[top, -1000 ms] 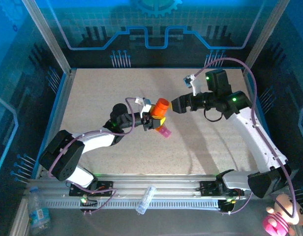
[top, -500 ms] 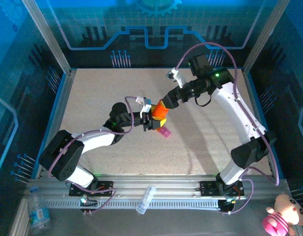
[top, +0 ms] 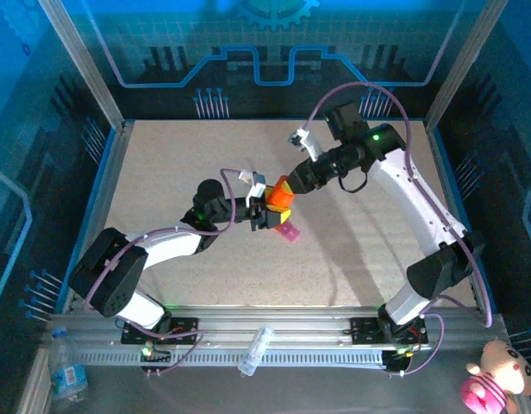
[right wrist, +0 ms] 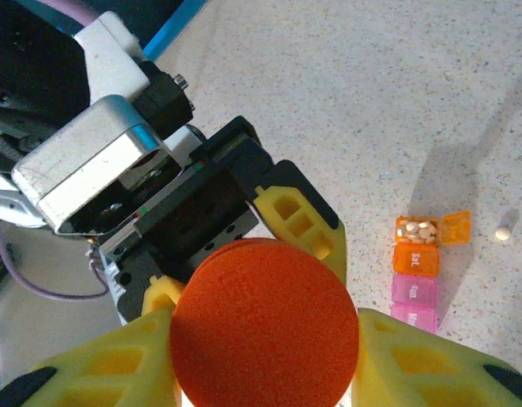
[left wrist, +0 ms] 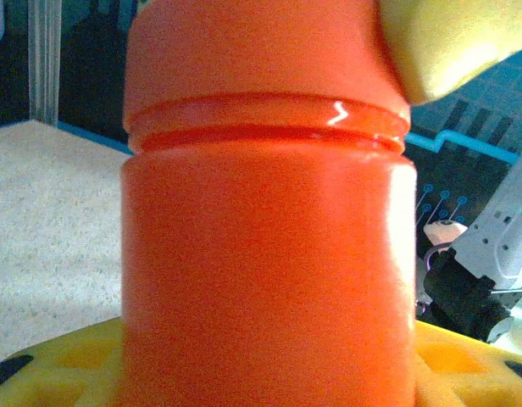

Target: Sort the pills into containers

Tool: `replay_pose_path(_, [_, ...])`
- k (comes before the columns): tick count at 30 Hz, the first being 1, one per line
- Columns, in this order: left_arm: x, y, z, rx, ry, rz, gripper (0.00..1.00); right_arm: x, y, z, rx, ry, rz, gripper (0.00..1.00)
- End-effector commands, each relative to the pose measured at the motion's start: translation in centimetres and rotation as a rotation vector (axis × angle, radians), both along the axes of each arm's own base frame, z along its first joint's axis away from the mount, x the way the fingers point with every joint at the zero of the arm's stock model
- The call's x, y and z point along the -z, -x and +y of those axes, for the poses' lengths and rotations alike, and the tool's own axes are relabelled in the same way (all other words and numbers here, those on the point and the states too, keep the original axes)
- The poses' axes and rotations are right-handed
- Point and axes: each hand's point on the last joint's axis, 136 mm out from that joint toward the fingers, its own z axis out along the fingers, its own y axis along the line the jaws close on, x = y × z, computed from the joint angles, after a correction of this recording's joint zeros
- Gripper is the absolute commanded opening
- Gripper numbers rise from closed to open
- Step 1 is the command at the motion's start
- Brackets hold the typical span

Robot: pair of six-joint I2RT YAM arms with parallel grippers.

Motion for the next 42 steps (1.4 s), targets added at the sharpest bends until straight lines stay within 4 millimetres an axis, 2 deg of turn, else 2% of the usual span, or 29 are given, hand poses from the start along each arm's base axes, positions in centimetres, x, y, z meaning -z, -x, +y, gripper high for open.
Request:
replay_pose_path(1, [-4.1, -0.6, 0.2, -0.053, 0.063, -0.158, 0.0, 3.4, 0.1, 0.5, 0.141, 0.042, 0.125, 0.38])
replay_pose_path(4, [-4.3, -1.6, 0.7, -0.138, 0.044, -0.2, 0.0, 5.6, -0.7, 0.8, 0.297, 0.049, 0.177, 0.38])
replay_pose_path(7, [-4.2, -2.3, 1.2, -0.235, 0.003, -0.268, 0.0, 6.8, -1.4, 1.5, 0.427, -0.023, 0.228, 0.39])
replay_pose_path(11, [-4.3, -2.6, 1.6, -0.316, -0.036, -0.336, 0.0, 7.7, -2.0, 2.7, 0.509, -0.123, 0.298, 0.39])
replay_pose_path(14, [-4.0, -2.6, 1.7, -0.327, -0.043, -0.341, 0.0, 7.4, -2.5, 2.8, 0.514, -0.136, 0.307, 0.4])
replay_pose_path(17, [-3.5, -2.7, 1.8, -0.327, -0.046, -0.33, 0.0, 5.8, -3.1, 1.8, 0.503, -0.167, 0.287, 0.47])
replay_pose_path(20, [-3.5, -2.6, 1.9, -0.318, -0.027, -0.311, 0.0, 3.0, -3.3, -0.3, 0.48, -0.223, 0.232, 0.67])
replay_pose_path(24, [-3.9, -1.7, 1.7, -0.23, 0.012, -0.266, 0.0, -1.7, -1.3, -2.6, 0.348, -0.293, 0.094, 0.82])
replay_pose_path(27, [-4.4, -0.5, 1.2, -0.143, 0.039, -0.242, 0.0, -3.5, 0.1, -3.5, 0.248, -0.282, 0.031, 0.85])
replay_pose_path(32, [-4.8, 0.9, 0.3, -0.024, 0.063, -0.186, 0.0, -4.2, 0.5, -3.7, 0.154, -0.185, -0.032, 0.87])
replay_pose_path(35, [-4.7, 1.2, 0.1, 0.002, 0.068, -0.164, 0.0, -4.8, 0.6, -2.9, 0.102, -0.154, -0.054, 0.88])
replay_pose_path(42, [-4.7, 1.1, 0.0, 0.014, 0.07, -0.15, 0.0, -3.2, 1.0, -0.7, 0.025, -0.008, -0.066, 0.87])
